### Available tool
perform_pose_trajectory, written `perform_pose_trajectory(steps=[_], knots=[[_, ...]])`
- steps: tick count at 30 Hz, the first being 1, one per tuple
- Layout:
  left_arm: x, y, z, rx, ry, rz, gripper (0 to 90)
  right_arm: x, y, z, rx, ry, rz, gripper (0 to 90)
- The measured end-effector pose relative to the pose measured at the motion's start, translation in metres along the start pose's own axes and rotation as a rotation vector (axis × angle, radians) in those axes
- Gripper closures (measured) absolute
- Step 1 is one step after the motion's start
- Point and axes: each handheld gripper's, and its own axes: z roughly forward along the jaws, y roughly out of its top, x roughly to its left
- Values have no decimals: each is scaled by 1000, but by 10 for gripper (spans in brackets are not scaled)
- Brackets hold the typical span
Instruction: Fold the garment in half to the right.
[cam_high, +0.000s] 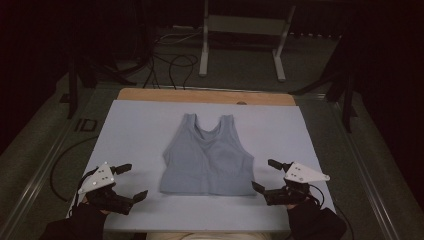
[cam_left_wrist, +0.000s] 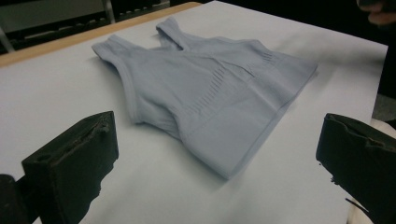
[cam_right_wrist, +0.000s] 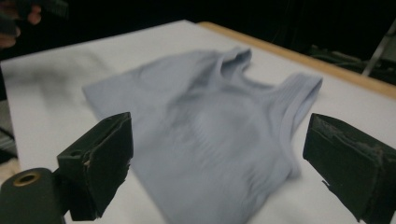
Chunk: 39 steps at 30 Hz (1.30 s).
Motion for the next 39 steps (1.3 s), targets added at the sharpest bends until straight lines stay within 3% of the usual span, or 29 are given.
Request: perform_pose_trajectory(steps=[4,8,11,12,18,31,35,39], knots=[[-1,6,0,0,-1,12,0,-2,14,4,-22,-1,-18,86],[-1,14,1,10,1,2,0,-6,38,15,-32,16,-67,83],[0,17,2,5,22,-14,0,-9,48,20,-36,35,-69,83],[0,20,3,11,41,-19,0,-12,59,27,-45,46,-74,83],[-2,29,7,42,63,2,0,-17,85,46,-56,52,-99,83],[-10,46,24,83,44,16,0,-21,117,114,2,116,-124,83],[-15,48,32,97,88,3,0,-22,127,137,16,130,-121,83],[-20,48,39,101,84,-16,0,-22,135,159,27,144,-119,83]])
